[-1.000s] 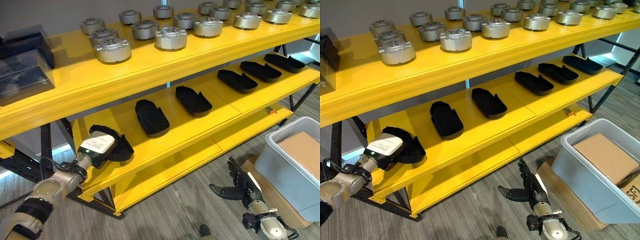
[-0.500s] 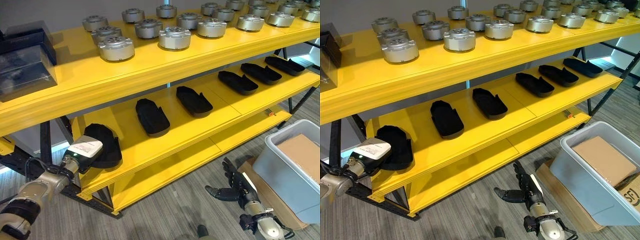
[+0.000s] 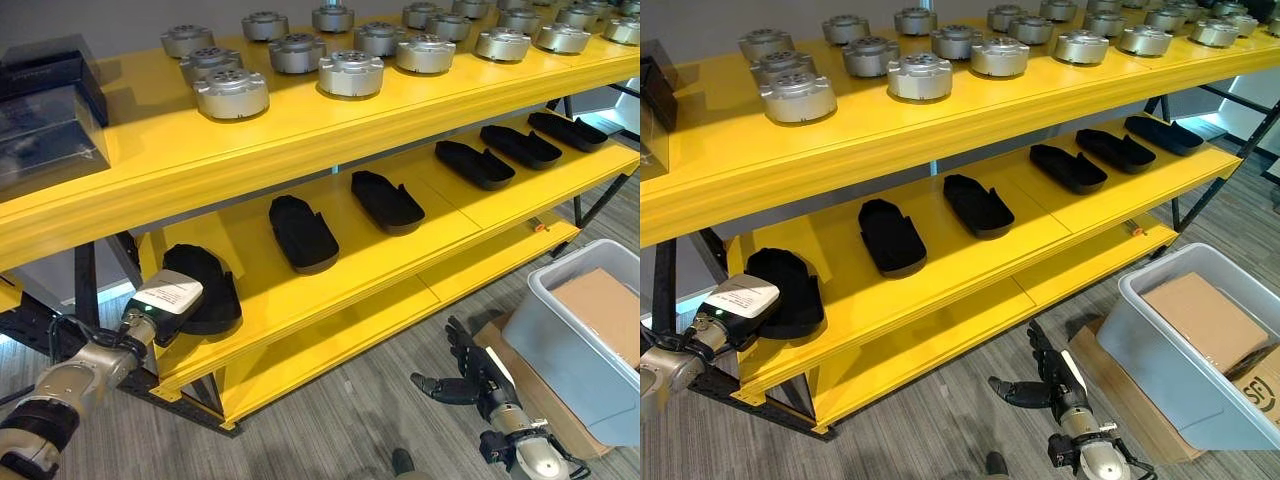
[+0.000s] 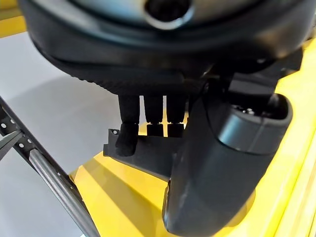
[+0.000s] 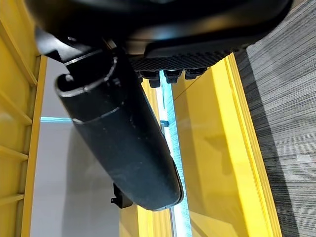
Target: Move parts from the plastic box to the shelf.
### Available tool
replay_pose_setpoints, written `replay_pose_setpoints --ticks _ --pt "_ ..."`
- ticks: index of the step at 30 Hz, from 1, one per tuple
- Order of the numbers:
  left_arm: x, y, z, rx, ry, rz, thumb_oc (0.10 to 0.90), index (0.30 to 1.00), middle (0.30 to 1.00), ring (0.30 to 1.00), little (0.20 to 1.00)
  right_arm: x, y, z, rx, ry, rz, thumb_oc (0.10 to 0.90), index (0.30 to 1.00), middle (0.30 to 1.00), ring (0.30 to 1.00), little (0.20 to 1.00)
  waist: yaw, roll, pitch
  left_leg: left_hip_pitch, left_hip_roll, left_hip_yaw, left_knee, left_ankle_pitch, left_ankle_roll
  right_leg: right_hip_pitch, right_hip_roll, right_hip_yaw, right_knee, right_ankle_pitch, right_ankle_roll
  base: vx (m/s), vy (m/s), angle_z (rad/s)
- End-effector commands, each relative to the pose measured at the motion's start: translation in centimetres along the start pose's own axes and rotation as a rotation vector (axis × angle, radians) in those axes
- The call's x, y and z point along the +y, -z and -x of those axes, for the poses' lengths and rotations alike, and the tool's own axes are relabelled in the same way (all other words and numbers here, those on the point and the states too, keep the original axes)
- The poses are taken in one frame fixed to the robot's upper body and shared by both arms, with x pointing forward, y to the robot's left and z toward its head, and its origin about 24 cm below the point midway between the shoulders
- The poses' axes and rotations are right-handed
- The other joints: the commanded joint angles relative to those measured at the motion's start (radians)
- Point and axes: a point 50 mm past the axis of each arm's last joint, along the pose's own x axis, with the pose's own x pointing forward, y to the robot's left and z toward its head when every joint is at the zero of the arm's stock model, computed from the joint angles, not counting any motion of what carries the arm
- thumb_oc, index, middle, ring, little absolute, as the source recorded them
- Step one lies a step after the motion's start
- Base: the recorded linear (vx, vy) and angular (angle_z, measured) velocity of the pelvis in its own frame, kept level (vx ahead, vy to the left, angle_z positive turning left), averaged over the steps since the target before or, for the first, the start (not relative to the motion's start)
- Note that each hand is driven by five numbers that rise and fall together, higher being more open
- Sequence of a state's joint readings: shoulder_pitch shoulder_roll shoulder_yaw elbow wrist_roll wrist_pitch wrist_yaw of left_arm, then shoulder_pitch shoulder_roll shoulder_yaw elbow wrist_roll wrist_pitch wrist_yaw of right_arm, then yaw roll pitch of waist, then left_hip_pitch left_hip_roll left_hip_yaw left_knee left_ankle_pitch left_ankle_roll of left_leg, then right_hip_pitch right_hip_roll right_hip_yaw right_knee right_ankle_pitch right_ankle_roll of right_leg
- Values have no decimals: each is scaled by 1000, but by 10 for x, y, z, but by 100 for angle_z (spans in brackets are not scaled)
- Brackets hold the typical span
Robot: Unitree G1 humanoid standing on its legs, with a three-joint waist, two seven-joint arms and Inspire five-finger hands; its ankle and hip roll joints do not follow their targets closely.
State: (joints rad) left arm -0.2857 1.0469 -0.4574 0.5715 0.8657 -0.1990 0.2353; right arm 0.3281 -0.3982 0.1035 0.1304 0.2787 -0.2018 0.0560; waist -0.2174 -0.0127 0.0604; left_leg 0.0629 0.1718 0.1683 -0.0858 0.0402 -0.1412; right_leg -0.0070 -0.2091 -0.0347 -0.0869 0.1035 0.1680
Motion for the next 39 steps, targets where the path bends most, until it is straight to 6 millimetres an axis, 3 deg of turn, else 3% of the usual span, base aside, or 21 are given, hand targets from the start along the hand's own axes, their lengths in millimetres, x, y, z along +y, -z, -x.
replay_pose_setpoints --ticks 1,24,25,26,39 --pt "73 64 -6 274 -272 16 400 300 300 300 300 -14 -52 -12 -262 28 37 900 1000 1000 1000 1000 -12 21 -6 63 45 44 6 -41 2 48 -63 12 56 -84 54 0 0 0" --pt "100 89 -10 389 -315 -28 400 300 300 300 300 -16 -52 -11 -242 30 31 900 1000 1000 1000 1000 -28 13 68 -9 40 56 27 -41 8 -35 -70 32 61 -66 59 -1 2 -2" --pt "100 89 -10 388 -315 -30 700 720 720 720 720 -16 -52 -11 -243 29 32 900 1000 1000 1000 1000 -27 12 68 -11 39 57 28 -42 8 -36 -71 33 60 -66 59 0 0 0" --pt "100 89 -10 388 -315 -31 900 1000 1000 1000 1000 -16 -52 -11 -243 29 32 900 1000 1000 1000 1000 -27 12 68 -11 39 57 28 -42 8 -37 -71 33 60 -66 59 0 0 0" --pt "85 83 -6 325 -218 -69 900 1000 1000 1000 1000 -16 -48 -7 -225 13 45 900 1000 1000 1000 1000 -17 11 53 20 32 61 18 -51 9 -4 -74 25 51 -73 62 0 0 0"
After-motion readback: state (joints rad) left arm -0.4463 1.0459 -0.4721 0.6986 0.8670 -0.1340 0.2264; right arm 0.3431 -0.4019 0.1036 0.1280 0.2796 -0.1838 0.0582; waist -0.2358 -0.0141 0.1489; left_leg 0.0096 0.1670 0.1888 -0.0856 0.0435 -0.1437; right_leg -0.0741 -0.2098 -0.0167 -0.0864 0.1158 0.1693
